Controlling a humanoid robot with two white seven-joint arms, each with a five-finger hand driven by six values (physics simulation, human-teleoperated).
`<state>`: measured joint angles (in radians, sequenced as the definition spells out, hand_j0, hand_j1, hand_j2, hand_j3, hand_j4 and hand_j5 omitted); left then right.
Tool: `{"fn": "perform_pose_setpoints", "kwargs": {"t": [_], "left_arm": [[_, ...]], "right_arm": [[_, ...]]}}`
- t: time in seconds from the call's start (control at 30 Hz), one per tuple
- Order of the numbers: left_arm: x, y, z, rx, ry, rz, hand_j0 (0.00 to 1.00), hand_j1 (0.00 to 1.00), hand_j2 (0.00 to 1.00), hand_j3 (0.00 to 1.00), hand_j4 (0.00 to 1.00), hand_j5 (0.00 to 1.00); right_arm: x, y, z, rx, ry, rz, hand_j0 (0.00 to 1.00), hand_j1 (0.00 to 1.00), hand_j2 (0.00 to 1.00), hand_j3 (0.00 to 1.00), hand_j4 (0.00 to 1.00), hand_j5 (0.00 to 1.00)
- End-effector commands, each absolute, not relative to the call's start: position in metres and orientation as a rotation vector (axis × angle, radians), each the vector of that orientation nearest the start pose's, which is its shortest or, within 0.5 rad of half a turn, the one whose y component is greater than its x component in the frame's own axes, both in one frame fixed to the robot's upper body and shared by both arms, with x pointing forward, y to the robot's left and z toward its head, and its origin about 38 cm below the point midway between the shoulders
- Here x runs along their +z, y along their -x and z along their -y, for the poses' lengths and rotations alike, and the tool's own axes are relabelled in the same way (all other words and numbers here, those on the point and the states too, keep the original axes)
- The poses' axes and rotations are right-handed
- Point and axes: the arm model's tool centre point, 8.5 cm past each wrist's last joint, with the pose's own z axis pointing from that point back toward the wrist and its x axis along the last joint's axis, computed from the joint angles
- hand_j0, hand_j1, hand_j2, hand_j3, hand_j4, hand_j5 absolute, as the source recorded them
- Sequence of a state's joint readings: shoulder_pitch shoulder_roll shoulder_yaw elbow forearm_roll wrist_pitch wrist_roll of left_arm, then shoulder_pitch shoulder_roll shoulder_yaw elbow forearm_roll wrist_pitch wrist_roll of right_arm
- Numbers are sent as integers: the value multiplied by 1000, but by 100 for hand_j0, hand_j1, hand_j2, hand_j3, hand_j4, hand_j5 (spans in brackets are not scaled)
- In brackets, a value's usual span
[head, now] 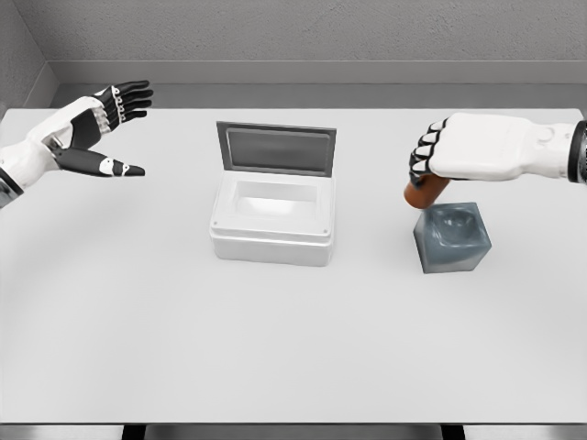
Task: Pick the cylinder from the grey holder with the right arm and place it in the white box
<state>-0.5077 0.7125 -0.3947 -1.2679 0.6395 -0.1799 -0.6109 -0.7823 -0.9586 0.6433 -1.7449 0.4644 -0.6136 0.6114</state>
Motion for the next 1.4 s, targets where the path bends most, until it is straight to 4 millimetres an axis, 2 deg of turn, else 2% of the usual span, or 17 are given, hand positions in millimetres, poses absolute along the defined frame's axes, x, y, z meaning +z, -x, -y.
{"fn": "perform_pose_setpoints", "kwargs": {"t": [0.0,0.57,1.13,1.37], "left_arm": [[204,-456,-358,-793,336,1612,100,100,100,100,100,100],[202,-456,-351,-798,355,1615,100,100,100,100,100,100],[204,-456,-346,-808,364,1622,100,100,100,100,100,100],[197,-458,-330,-815,402,1617,100,100,100,100,100,100]], "right_arm": [[303,-403,266,-2868,-743,-1629,54,54,54,54,54,54],[308,-407,241,-2794,-710,-1683,54,54,54,54,54,54],[305,-421,209,-2729,-667,-1767,54,54,54,54,54,54],[298,-431,195,-2731,-641,-1774,54,54,54,54,54,54]]}}
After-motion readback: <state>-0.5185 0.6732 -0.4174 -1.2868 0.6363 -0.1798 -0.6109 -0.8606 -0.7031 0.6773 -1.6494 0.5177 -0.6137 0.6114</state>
